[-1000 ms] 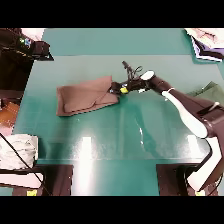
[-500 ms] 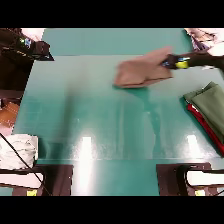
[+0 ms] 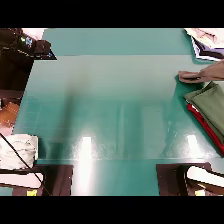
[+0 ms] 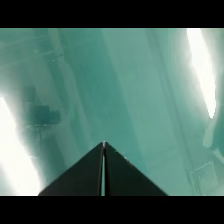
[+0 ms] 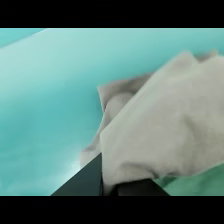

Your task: Fold the shirts.

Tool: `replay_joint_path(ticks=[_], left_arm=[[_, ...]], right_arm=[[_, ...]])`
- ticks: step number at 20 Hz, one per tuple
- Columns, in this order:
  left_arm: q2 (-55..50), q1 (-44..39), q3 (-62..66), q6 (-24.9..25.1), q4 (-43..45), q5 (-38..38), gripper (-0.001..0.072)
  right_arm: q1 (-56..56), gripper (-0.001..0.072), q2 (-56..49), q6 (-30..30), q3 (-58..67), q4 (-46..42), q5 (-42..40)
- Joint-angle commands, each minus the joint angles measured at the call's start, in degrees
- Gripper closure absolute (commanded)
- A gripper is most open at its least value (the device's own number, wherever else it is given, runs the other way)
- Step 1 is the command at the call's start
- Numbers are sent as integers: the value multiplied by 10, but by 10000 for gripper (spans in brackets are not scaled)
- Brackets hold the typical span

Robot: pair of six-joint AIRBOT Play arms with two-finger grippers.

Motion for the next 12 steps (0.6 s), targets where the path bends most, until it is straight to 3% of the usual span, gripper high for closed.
replay_joint_path(ticks=[1,5,12], left_arm=[[0,0,0,0,-5,1,680],[0,0,0,0,-4,5,681],[0,0,-1,0,-4,20,680]], right_arm=[[-20,701,34,-5,0,-3,3],[-21,702,88,-5,0,-11,16],[-21,701,138,21,0,-167,121]])
